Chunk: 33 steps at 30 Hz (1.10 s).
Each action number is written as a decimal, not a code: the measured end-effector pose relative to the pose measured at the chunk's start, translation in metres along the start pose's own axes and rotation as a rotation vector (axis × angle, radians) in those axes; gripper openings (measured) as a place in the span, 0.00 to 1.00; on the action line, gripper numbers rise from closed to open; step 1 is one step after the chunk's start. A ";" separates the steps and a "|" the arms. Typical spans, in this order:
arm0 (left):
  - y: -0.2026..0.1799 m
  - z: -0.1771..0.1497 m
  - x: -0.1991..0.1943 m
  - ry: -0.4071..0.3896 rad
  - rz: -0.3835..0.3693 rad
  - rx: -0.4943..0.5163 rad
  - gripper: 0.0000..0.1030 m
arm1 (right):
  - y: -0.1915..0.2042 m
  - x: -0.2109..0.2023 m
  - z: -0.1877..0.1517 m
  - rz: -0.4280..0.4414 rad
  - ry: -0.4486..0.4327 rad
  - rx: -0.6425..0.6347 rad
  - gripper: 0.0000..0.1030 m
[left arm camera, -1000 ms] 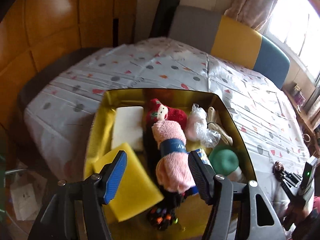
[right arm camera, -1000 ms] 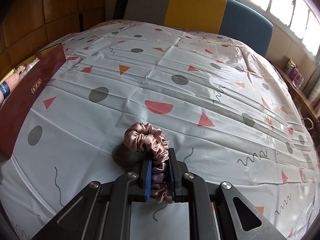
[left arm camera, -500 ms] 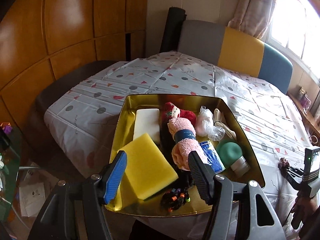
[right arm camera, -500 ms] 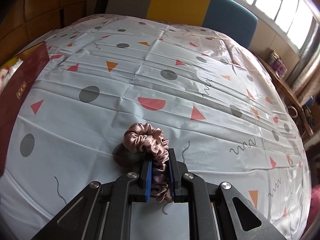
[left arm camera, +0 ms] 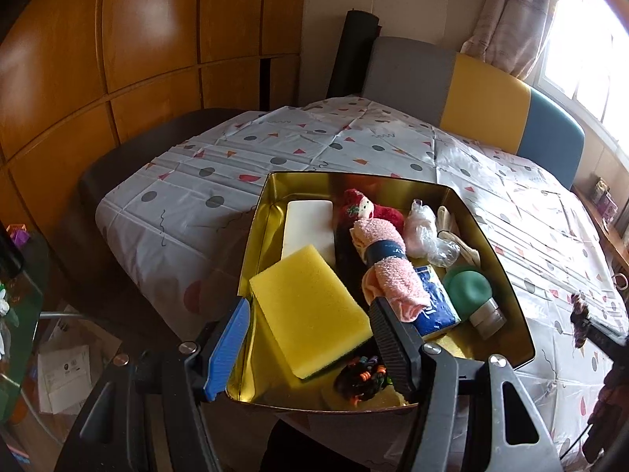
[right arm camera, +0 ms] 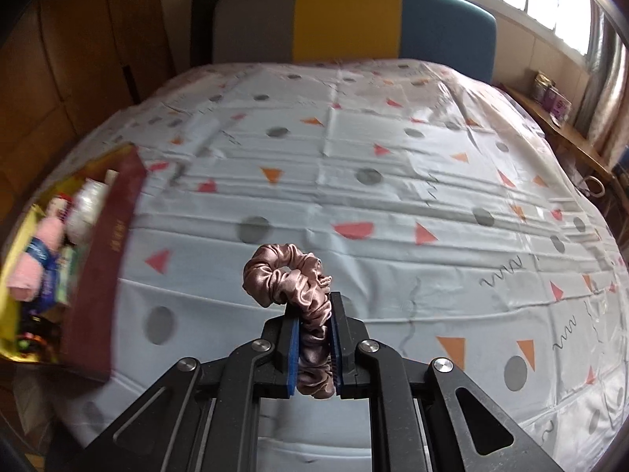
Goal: Organize soft objects
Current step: 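Carry the brown scrunchie into the gold tray and open the right gripper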
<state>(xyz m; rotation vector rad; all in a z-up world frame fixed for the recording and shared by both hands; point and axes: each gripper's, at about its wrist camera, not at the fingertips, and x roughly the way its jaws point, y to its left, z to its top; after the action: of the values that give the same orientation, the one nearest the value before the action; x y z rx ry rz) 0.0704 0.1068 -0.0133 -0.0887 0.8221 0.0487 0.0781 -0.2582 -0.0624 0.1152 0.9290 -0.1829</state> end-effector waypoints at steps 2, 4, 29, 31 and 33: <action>0.002 0.000 0.001 0.001 0.002 -0.004 0.62 | 0.018 -0.014 0.006 0.052 -0.023 -0.020 0.12; 0.004 -0.001 0.002 0.002 0.005 -0.008 0.62 | 0.040 -0.025 0.013 0.111 -0.040 -0.050 0.12; 0.022 -0.001 -0.005 -0.048 0.060 -0.044 0.62 | 0.218 0.010 -0.015 0.272 0.114 -0.304 0.44; 0.022 -0.002 -0.009 -0.056 0.063 -0.045 0.62 | 0.215 0.005 -0.016 0.284 0.094 -0.296 0.58; 0.022 -0.002 -0.012 -0.065 0.064 -0.048 0.62 | 0.213 -0.002 -0.017 0.281 0.067 -0.298 0.58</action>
<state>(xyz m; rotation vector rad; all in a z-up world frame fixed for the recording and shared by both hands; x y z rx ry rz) 0.0595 0.1280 -0.0069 -0.1053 0.7593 0.1313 0.1076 -0.0462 -0.0664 -0.0253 0.9866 0.2207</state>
